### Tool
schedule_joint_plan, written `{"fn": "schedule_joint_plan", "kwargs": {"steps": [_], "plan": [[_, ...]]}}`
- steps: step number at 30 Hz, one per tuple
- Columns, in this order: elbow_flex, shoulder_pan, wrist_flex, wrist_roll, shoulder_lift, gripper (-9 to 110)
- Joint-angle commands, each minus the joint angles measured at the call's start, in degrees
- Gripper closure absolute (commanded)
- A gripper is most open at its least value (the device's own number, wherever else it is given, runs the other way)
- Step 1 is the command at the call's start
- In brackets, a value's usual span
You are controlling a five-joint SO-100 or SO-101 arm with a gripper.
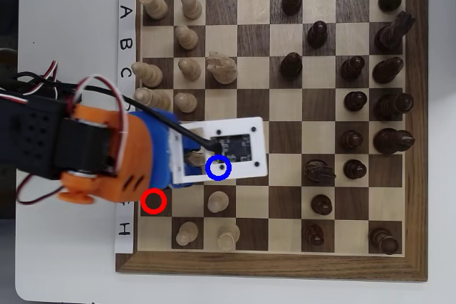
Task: Move the piece to destination
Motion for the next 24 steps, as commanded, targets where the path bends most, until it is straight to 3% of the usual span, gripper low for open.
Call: {"fn": "schedule_joint_plan", "kwargs": {"steps": [1,24], "plan": [[1.58,-1.32,-7.29,2.81,-0.97,97],[3.08,4.13,-12.48,0.44,-9.05,95]]}}
